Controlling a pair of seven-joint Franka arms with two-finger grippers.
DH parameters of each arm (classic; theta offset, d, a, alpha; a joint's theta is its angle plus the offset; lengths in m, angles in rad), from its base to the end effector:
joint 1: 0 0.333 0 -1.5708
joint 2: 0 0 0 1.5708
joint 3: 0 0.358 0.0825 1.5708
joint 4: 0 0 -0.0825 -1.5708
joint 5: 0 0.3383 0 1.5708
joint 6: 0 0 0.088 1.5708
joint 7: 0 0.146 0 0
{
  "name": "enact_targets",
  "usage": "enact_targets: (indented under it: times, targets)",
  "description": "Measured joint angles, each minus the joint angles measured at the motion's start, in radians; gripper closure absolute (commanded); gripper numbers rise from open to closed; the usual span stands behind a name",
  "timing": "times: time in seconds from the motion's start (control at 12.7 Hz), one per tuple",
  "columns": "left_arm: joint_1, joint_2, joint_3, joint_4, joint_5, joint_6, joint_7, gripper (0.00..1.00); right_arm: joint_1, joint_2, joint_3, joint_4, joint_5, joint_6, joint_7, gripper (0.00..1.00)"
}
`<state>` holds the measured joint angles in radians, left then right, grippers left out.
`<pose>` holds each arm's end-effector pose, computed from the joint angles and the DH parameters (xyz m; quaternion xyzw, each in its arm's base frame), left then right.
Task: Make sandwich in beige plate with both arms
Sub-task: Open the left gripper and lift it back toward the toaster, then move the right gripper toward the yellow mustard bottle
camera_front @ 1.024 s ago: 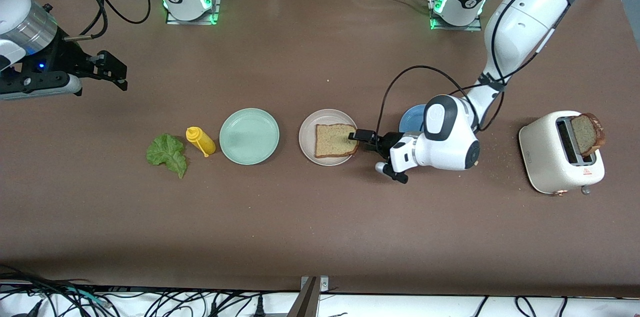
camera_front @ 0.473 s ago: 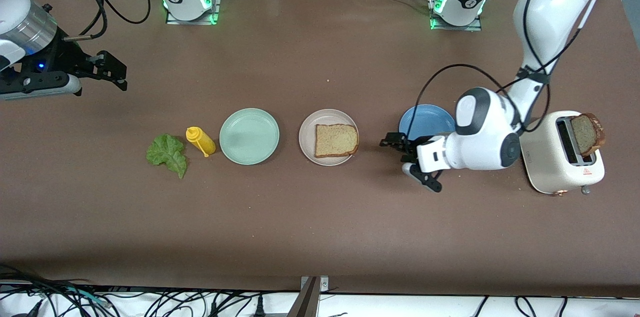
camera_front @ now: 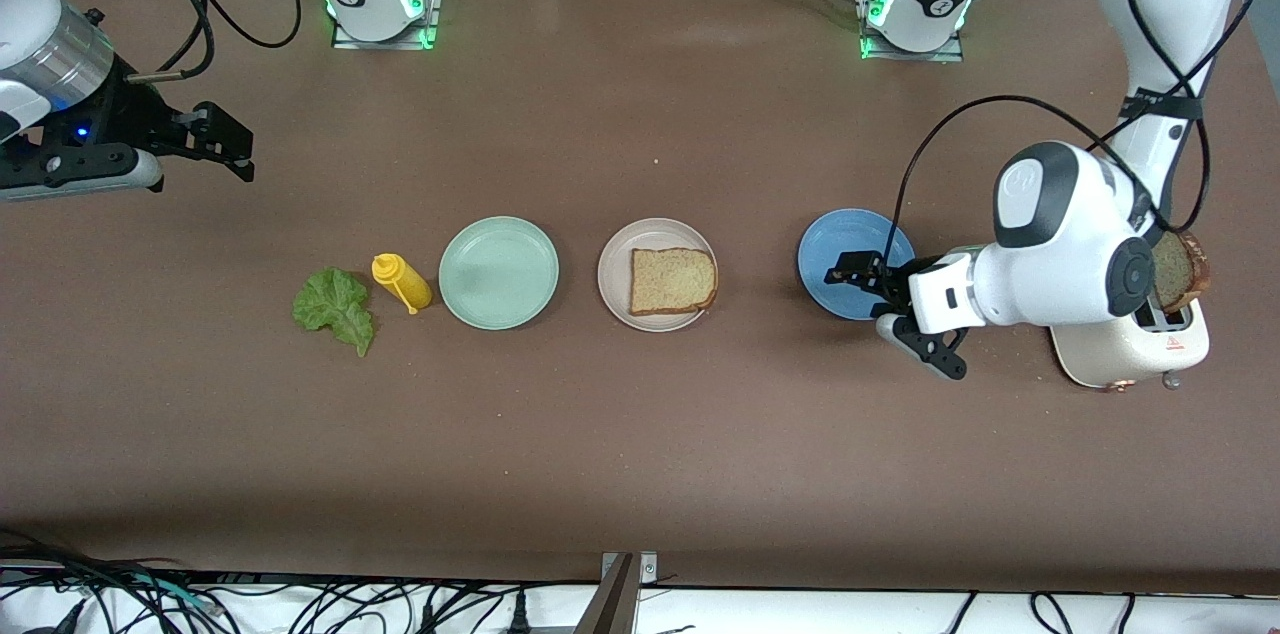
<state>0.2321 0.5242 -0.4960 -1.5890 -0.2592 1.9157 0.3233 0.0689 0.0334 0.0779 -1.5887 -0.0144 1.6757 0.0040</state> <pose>0.6241 -0.1476 0.3802 0.9454 -0.2112 -0.0630 0.2401 0.5268 0.0752 0.6121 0.9970 0.0718 0.0272 0.0038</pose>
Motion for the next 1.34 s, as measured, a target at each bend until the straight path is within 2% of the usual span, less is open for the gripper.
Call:
enact_targets:
  times: [0.32,0.39,0.63,0.95,1.18,1.34]
  targets:
    - [-0.002,-0.048,0.015,0.071,0.156,-0.114,-0.047,0.0,0.0,0.0,0.0,0.0,0.0,0.0,0.0,0.0]
    - [-0.025,-0.078,0.044,0.077,0.186,-0.132,-0.066,0.0,0.0,0.0,0.0,0.0,0.0,0.0,0.0,0.0]
    - [-0.221,-0.203,0.268,0.078,0.207,-0.204,-0.163,0.0,0.0,0.0,0.0,0.0,0.0,0.0,0.0,0.0]
    - [-0.268,-0.372,0.364,0.049,0.21,-0.252,-0.197,0.0,0.0,0.0,0.0,0.001,0.0,0.001,0.0,0.0]
    - [-0.297,-0.428,0.439,0.017,0.215,-0.253,-0.214,0.0,0.002,0.0,0.003,0.001,0.0,0.001,0.0,0.0]
    - [-0.313,-0.462,0.443,-0.018,0.237,-0.251,-0.237,0.0,0.002,0.0,0.004,0.001,0.0,0.001,0.0,0.0]
